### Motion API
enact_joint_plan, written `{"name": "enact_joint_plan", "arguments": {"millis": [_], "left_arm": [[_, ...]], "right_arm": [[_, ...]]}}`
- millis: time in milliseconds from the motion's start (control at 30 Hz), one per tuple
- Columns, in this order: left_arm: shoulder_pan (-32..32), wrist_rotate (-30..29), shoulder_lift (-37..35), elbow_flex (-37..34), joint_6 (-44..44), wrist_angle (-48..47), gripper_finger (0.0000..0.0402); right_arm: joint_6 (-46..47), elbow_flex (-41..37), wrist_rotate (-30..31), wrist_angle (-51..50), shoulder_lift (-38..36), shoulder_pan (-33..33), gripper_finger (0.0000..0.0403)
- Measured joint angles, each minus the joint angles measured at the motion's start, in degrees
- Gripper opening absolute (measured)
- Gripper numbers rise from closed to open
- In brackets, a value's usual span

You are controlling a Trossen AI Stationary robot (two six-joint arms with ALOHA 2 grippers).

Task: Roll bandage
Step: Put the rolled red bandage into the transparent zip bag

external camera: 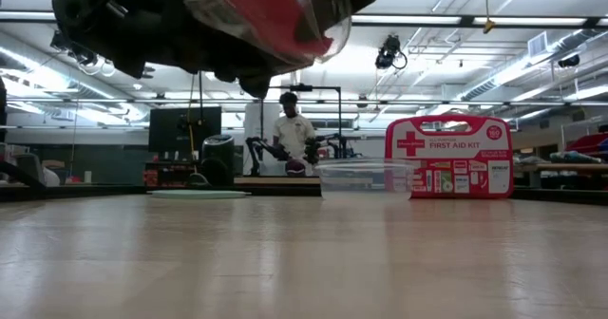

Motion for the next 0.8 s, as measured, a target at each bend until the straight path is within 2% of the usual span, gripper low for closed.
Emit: {"name": "enact_joint_plan", "arguments": {"millis": [33,133,233,367,667,800], "left_arm": [[-0.02,-0.21,0.21,0.00,0.20,1.30,0.0001],[0.07,-2.98,0.30,0.00,1.49,4.32,0.0001],[0.09,-4.48,0.34,0.00,2.48,6.92,0.0001],[0.04,-4.94,0.34,0.02,3.35,8.12,0.0001],[0.09,-4.71,0.34,2.14,5.11,4.21,0.0001],[0.11,-5.96,0.32,2.21,7.57,4.61,0.0001]], "right_arm": [[0.23,0.00,0.04,0.09,0.00,-0.06,0.0002],[3.26,0.00,5.23,-1.22,0.00,-0.04,0.0001],[2.71,0.00,0.06,-3.80,0.00,-0.24,0.0002],[3.42,0.04,-0.78,-3.90,-0.07,-0.20,0.0014],[4.47,0.04,1.62,-4.04,-0.22,0.43,0.0127],[4.94,2.28,5.77,-11.04,-1.61,0.90,0.0159]]}}
